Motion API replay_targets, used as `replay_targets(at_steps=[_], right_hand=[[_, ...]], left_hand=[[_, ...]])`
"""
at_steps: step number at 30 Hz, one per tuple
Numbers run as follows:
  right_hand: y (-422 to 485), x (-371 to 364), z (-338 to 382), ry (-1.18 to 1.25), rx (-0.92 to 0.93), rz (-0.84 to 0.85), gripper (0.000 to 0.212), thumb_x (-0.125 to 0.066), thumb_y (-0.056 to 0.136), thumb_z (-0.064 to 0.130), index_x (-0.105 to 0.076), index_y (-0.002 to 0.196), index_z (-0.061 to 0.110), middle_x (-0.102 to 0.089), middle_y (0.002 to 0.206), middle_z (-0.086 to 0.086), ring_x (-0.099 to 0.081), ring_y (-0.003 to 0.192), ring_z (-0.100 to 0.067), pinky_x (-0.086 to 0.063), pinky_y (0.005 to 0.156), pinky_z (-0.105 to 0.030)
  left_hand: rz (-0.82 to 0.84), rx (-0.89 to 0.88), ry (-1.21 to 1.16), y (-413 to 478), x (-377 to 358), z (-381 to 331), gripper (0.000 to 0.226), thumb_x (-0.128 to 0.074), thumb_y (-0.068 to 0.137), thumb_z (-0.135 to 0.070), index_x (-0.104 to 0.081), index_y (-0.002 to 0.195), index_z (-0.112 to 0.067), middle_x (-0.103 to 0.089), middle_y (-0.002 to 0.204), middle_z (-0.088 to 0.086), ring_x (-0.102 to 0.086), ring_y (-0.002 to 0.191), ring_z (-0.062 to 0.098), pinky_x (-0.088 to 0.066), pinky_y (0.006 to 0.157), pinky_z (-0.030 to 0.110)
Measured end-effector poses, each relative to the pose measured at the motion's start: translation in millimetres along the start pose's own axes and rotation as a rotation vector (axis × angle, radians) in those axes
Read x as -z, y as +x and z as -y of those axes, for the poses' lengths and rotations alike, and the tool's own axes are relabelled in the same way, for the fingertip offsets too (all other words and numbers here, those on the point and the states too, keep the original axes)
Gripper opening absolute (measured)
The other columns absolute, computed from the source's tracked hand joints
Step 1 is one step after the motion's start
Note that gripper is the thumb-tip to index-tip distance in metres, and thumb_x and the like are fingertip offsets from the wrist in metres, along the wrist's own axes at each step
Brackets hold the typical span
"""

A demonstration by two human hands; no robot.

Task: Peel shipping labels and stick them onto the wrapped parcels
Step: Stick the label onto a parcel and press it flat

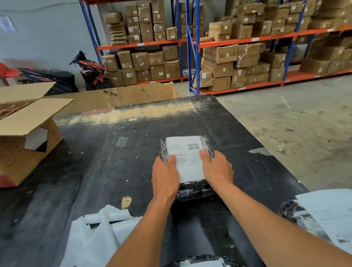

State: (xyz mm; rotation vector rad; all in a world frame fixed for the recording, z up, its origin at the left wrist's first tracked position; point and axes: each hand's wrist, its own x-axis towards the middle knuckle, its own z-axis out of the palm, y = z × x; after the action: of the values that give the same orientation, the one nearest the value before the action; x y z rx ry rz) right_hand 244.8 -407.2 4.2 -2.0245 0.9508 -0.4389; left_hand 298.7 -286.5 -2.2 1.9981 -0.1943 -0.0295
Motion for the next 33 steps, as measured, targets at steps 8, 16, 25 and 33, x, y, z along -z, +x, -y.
replay_targets(at_steps=[8, 16, 25, 33], right_hand=[[-4.2, 16.6, 8.0, 0.077, -0.013, 0.111, 0.062, -0.038, 0.102, 0.052, -0.033, 0.151, 0.014, -0.045, 0.150, -0.012, -0.039, 0.138, -0.036, -0.034, 0.108, -0.044], [-2.2, 37.8, 31.6, 0.241, -0.034, 0.201, 0.060, -0.047, 0.092, 0.060, -0.038, 0.134, 0.019, -0.053, 0.131, -0.007, -0.051, 0.116, -0.030, -0.044, 0.094, -0.043], [-46.3, 39.1, 49.6, 0.181, -0.028, 0.184, 0.068, -0.026, 0.097, 0.054, -0.041, 0.147, 0.010, -0.043, 0.151, -0.010, -0.043, 0.136, -0.033, -0.034, 0.113, -0.050], [-107.5, 52.8, 24.9, 0.123, -0.064, 0.083, 0.054, -0.033, 0.093, 0.058, -0.051, 0.106, 0.009, -0.058, 0.119, -0.009, -0.055, 0.108, -0.030, -0.042, 0.090, -0.041]], left_hand=[[0.018, -0.096, -0.111, -3.9, 5.3, -4.4, 0.021, -0.044, 0.103, -0.033, -0.046, 0.115, -0.016, -0.057, 0.115, 0.003, -0.055, 0.103, 0.019, -0.040, 0.081, 0.029], [0.017, -0.102, -0.104, 1.4, 26.0, -29.3, 0.030, -0.038, 0.103, -0.043, -0.042, 0.115, -0.016, -0.061, 0.112, 0.004, -0.057, 0.097, 0.021, -0.040, 0.076, 0.033], [0.001, -0.049, -0.086, -15.7, 58.7, -35.1, 0.044, -0.037, 0.104, -0.037, -0.052, 0.125, -0.002, -0.059, 0.122, 0.012, -0.054, 0.108, 0.027, -0.038, 0.082, 0.035], [-0.007, 0.056, -0.120, -76.9, 71.5, -18.9, 0.036, -0.038, 0.099, -0.036, -0.057, 0.098, -0.005, -0.064, 0.099, 0.011, -0.052, 0.079, 0.025, -0.038, 0.067, 0.036]])
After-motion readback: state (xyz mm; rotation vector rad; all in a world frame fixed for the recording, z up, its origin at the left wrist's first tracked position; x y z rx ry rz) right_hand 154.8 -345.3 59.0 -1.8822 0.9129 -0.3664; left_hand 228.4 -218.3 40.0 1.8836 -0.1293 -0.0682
